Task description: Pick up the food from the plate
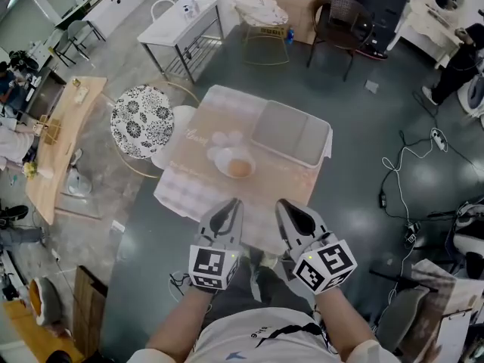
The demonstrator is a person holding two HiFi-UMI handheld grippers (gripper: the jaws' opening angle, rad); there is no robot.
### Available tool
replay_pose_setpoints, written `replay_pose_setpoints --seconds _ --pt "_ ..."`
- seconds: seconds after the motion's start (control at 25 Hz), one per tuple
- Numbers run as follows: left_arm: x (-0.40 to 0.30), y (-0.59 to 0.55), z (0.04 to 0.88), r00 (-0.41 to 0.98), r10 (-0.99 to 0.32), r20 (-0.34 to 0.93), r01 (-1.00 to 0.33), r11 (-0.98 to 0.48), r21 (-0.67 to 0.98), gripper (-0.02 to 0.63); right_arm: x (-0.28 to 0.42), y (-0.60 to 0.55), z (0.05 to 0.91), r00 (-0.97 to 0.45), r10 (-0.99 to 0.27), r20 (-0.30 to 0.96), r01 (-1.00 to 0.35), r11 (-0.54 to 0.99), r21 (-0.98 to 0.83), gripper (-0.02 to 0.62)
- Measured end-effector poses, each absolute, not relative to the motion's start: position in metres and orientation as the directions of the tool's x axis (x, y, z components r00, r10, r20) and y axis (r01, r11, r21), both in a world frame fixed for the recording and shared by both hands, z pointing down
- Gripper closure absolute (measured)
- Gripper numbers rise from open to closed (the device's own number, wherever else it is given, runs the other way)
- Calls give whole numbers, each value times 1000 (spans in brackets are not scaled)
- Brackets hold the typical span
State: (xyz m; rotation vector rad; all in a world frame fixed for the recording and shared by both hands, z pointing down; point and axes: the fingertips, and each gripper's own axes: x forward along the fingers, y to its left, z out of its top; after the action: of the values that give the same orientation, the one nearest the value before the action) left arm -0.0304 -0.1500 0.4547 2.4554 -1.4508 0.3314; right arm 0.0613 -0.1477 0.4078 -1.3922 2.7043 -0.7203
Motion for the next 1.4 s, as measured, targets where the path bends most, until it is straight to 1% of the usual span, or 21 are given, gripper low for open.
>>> replay_pose_setpoints --seconds 0.32,0.48,0.52,0.64,0.76,0.88,1.08,1.24,1.4 --pt "-41 -199 508 485 -791 374 -871 -475 125 591 46 -198 434 -590 -779 212 -779 479 -406 581" --pt "-44 -224 546 498 -771 397 -862 -490 131 587 33 -224 464 -586 -778 229 -783 471 -406 581" --pt "-46 -230 558 499 -767 403 -861 -491 131 576 30 -229 473 -584 -777 234 -785 467 -408 581" --pt "-51 -247 593 496 -760 420 -862 -487 138 496 25 -244 500 -579 -775 253 -788 453 -416 581" --pt "-55 -261 623 489 -753 440 -865 -481 139 439 22 -255 521 -579 -771 266 -788 443 -428 581" --pt "-55 -272 648 483 -746 458 -867 -482 128 364 20 -265 537 -582 -764 280 -787 441 -431 581" --pt "-46 -281 686 494 -713 497 -849 -520 98 242 17 -275 553 -597 -752 281 -777 453 -438 581" --pt "-38 -288 710 497 -691 525 -840 -535 90 192 22 -283 564 -595 -755 276 -775 449 -444 581" --pt "-41 -298 727 468 -703 536 -855 -514 73 178 22 -288 575 -607 -748 269 -767 462 -446 581"
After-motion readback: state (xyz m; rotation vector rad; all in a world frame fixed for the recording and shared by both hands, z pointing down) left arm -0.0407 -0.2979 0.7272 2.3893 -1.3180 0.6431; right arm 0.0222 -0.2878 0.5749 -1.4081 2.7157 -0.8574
